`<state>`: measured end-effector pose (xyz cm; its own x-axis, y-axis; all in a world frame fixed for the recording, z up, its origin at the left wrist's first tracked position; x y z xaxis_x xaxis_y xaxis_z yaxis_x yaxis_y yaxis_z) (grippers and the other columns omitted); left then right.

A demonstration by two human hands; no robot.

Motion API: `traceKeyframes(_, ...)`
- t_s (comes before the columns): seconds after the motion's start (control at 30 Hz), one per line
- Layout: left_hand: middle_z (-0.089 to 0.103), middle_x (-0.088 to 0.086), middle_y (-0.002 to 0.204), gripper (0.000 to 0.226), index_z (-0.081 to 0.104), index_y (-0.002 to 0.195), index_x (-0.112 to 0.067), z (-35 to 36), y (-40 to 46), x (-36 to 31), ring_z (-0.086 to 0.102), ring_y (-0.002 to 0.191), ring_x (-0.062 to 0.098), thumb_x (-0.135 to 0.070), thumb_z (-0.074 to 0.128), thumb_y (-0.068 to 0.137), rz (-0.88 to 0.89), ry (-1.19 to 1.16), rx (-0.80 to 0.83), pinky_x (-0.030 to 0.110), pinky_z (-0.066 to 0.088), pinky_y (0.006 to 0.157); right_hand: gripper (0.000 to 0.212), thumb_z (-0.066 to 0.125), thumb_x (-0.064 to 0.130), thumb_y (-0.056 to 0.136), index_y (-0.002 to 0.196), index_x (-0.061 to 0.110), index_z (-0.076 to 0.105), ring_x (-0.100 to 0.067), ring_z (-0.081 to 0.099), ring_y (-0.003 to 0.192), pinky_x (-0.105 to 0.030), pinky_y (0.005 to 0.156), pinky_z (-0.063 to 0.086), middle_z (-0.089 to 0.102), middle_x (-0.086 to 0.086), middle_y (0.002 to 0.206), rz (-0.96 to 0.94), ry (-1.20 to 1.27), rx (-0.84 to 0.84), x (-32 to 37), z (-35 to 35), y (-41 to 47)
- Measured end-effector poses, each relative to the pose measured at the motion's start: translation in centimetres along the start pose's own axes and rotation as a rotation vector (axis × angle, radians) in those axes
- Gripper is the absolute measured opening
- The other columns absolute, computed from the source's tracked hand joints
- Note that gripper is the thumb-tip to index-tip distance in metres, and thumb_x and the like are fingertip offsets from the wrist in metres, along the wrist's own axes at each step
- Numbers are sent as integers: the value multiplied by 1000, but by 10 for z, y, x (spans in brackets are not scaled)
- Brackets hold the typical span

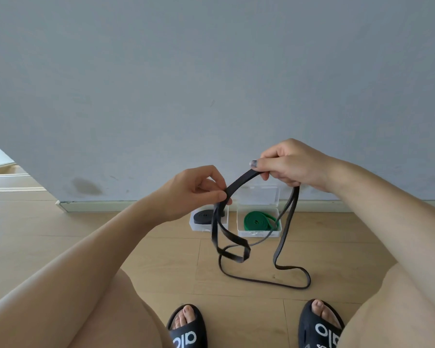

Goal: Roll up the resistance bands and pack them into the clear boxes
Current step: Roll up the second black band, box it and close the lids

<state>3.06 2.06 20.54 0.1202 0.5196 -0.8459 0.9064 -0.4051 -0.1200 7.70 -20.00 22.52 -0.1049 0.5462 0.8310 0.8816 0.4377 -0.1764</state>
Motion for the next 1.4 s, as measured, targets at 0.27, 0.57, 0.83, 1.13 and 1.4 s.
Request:
traceKeyframes(0.27,78,2,95,17,58,98,-18,7,4,-4,75,96,23,-2,54,103,95,17,-32,38,58,94,36,62,28,102,74,6,62,-13,23,45,-30,50,19,32,7,49,17,90,-44,-1,-5,0)
traceKeyframes(0.57,67,-8,94,16,68,99,-16,11,5,-5,67,95,17,-2,70,92,109,40,22,25,55,91,35,62,29,102,78,3,65,-15,23,48,-29,50,19,32,4,51,26,120,-79,-3,-10,0)
traceKeyframes(0.83,74,1,108,23,49,96,-12,5,8,7,68,98,14,11,55,95,77,-20,-1,26,53,88,35,63,29,101,75,5,63,-15,21,47,-29,51,18,31,3,50,45,141,-141,-10,-18,1)
traceKeyframes(1.13,80,-1,104,8,57,95,-7,-10,2,20,73,107,13,-7,63,100,-60,-7,-40,33,52,101,35,63,29,100,74,5,64,-15,21,47,-28,50,18,31,2,51,61,126,-142,-16,-19,3)
traceKeyframes(1.4,77,9,114,14,76,100,-11,-19,1,30,69,105,17,-8,62,101,-89,-168,-68,38,49,106,35,63,29,100,76,4,64,-15,23,47,-26,47,21,32,1,52,70,114,-145,-18,-26,0)
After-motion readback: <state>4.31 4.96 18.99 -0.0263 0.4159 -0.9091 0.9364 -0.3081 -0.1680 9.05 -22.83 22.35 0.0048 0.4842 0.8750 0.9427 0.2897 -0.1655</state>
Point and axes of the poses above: each hand's wrist, its own y-axis towards the middle knuckle, its own z-axis out of the palm, x = y × z, the point moved 4 cm from there along y, towards the middle knuckle
